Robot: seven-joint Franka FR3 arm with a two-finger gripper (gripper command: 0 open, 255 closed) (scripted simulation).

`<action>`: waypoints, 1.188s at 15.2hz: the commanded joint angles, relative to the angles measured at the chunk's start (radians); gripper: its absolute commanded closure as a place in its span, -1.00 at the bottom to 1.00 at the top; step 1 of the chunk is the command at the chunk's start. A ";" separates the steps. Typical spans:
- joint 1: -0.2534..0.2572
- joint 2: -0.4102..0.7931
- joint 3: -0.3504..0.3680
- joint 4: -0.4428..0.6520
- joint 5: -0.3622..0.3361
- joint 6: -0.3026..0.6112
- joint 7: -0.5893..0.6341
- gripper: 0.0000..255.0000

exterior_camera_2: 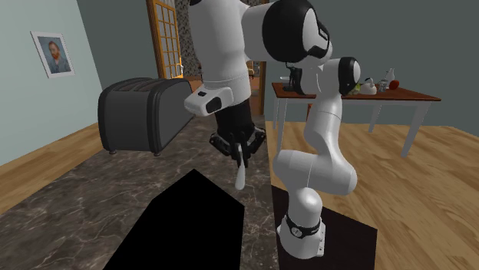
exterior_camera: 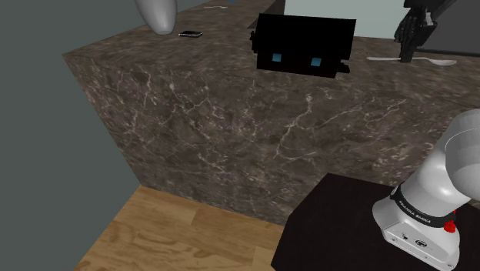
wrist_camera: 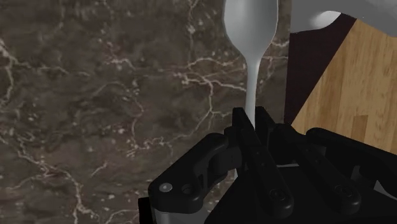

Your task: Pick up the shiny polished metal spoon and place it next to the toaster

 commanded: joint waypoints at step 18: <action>0.024 0.125 0.026 0.347 0.035 -0.224 -0.023 1.00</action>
